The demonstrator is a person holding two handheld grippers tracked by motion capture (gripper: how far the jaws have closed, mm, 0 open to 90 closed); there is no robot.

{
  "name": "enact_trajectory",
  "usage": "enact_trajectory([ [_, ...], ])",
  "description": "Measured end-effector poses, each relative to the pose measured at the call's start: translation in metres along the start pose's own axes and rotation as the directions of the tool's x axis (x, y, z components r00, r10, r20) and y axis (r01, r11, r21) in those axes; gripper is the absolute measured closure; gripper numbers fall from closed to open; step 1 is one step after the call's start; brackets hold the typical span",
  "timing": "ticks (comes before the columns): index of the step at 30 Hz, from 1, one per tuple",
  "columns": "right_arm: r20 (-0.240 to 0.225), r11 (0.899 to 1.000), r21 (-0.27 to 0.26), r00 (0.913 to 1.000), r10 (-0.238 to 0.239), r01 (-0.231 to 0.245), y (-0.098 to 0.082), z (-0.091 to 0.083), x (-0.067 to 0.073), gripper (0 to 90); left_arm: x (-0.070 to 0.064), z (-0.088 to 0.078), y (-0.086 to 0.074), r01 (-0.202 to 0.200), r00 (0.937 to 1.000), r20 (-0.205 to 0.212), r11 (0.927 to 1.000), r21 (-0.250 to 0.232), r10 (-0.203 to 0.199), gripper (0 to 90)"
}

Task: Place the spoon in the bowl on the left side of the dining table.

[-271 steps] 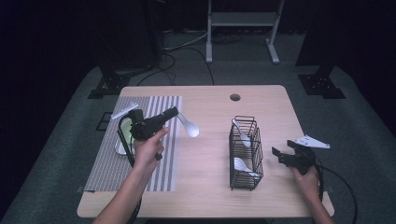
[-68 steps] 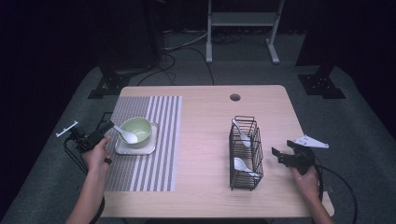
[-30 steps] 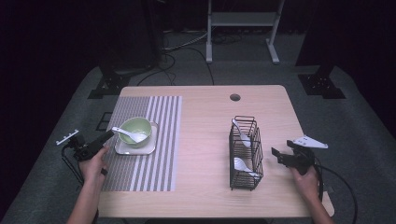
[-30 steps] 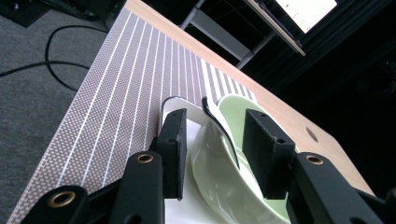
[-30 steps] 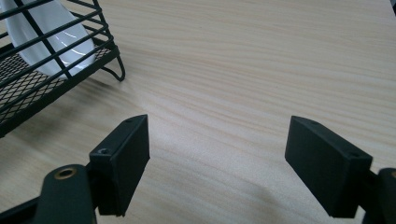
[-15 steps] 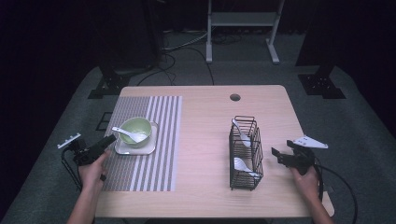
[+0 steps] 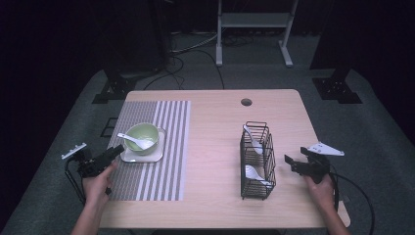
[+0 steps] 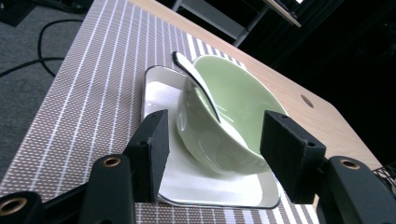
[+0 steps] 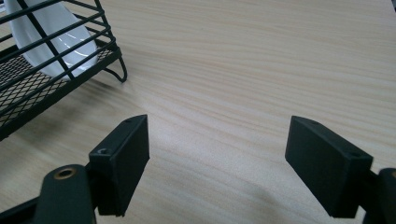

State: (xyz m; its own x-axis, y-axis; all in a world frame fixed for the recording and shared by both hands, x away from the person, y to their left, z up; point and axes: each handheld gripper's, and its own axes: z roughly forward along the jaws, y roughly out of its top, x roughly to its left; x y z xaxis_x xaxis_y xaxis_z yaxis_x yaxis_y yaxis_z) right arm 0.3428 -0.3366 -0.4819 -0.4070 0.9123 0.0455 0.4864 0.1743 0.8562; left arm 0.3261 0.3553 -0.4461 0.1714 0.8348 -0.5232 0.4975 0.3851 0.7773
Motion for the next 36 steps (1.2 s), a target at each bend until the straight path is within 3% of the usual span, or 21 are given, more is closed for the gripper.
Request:
enact_trajectory([
  [9,-0.003,1.000,-0.003,1.0000,0.005,-0.005,0.000,0.000,0.000,20.4,-0.005,-0.003,-0.005,-0.045,0.9989,-0.011,0.9988,0.018,0.045,35.6],
  [20,-0.005,1.000,-0.004,1.0000,0.005,-0.005,0.000,-0.001,0.000,20.4,-0.011,-0.007,-0.012,-0.069,0.9976,-0.004,0.9966,0.046,0.069,26.5],
  [24,-0.005,1.000,-0.004,1.0000,0.005,-0.005,0.000,0.000,0.000,20.4,-0.018,-0.008,-0.015,-0.096,0.9953,-0.005,0.9935,0.062,0.096,20.0],
  [36,-0.006,1.000,-0.005,1.0000,0.006,-0.006,0.000,-0.001,-0.001,20.4,-0.036,-0.008,-0.021,-0.163,0.9866,0.021,0.9832,0.082,0.162,16.1],
])
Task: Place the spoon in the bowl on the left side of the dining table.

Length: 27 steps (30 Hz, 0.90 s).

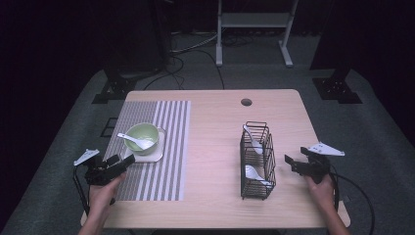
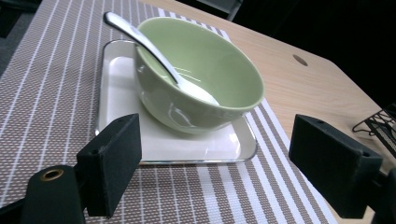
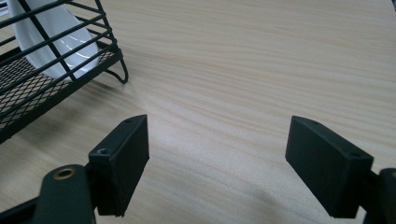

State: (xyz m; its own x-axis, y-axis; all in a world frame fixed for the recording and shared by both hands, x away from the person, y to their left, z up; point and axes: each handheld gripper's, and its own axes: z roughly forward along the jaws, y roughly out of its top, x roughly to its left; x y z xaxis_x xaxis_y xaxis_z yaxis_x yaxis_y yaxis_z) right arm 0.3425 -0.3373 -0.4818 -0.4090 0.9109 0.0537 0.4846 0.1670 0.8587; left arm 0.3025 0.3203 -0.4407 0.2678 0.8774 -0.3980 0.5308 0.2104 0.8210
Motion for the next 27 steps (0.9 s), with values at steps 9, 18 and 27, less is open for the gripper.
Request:
enact_trajectory([
  [9,-0.002,1.000,-0.001,1.0000,0.001,-0.001,0.000,0.000,0.000,20.4,-0.018,0.003,-0.002,-0.051,0.9986,0.017,0.9986,0.017,0.050,11.1],
  [18,-0.003,1.000,-0.001,1.0000,0.000,0.000,0.000,0.000,0.000,20.4,-0.029,0.008,-0.006,-0.070,0.9966,0.046,0.9970,0.033,0.068,10.2],
  [27,-0.003,1.000,-0.003,1.0000,0.000,0.000,0.000,0.000,0.000,20.4,-0.043,0.013,-0.008,-0.097,0.9925,0.079,0.9941,0.048,0.093,10.1],
])
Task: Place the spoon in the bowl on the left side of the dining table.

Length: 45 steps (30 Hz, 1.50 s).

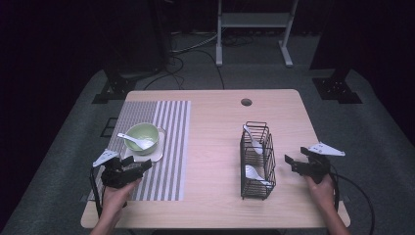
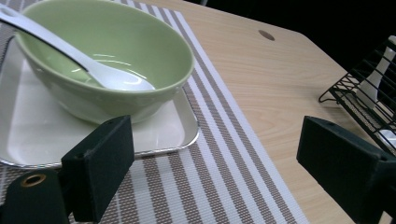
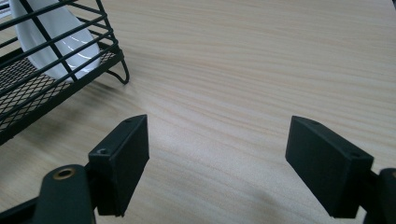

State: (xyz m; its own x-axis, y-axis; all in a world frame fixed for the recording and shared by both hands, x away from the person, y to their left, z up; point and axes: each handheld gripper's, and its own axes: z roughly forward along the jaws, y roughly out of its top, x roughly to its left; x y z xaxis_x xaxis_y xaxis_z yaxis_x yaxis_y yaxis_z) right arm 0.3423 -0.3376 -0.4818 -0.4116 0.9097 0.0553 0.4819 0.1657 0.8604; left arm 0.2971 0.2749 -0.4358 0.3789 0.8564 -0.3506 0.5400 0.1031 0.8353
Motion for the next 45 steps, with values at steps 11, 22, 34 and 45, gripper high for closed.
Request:
enact_trajectory([
  [11,-0.001,1.000,-0.003,1.0000,-0.001,0.001,0.000,0.000,0.000,20.3,-0.014,0.011,-0.003,-0.018,0.9993,0.032,0.9996,0.022,0.018,10.1],
  [22,-0.002,1.000,-0.003,1.0000,0.000,0.000,0.000,0.000,0.000,20.3,-0.024,0.018,-0.005,-0.030,0.9981,0.055,0.9990,0.032,0.028,10.1],
  [34,-0.005,1.000,-0.005,1.0000,-0.002,0.002,0.000,0.000,0.000,20.3,-0.037,0.026,-0.006,-0.044,0.9956,0.084,0.9981,0.042,0.041,10.1],
  [45,-0.007,1.000,-0.006,1.0000,-0.002,0.002,0.000,-0.001,0.000,20.3,-0.046,0.034,-0.009,-0.050,0.9932,0.108,0.9972,0.056,0.044,10.1],
])
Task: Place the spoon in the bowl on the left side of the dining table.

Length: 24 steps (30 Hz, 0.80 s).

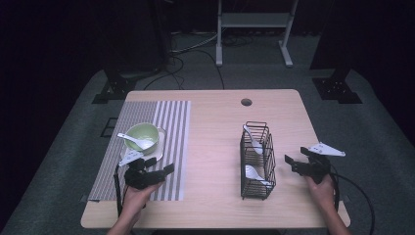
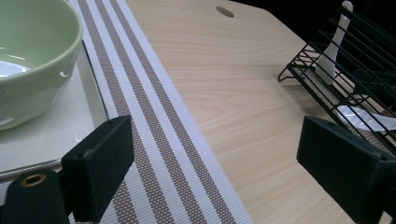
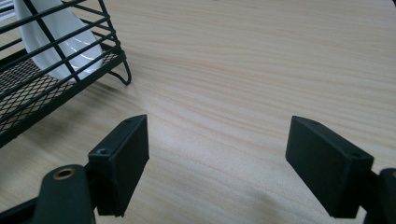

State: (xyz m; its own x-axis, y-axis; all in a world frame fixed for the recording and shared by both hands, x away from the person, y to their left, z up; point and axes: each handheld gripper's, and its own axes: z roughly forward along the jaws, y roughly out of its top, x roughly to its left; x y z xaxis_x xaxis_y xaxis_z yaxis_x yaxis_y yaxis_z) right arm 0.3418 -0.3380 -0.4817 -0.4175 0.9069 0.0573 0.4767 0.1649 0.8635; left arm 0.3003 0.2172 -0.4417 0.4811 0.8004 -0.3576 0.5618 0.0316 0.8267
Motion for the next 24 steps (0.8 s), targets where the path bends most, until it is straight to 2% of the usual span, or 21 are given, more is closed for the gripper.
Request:
enact_trajectory([
  [16,0.000,1.000,-0.003,1.0000,-0.002,0.002,0.000,0.000,0.000,20.3,-0.011,0.013,-0.010,-0.002,0.9993,0.038,0.9995,0.032,0.001,10.1],
  [24,-0.008,1.000,-0.012,0.9999,0.011,-0.011,-0.001,-0.001,-0.001,20.3,-0.017,0.020,-0.019,-0.027,0.9984,0.051,0.9987,0.043,0.025,10.1],
])
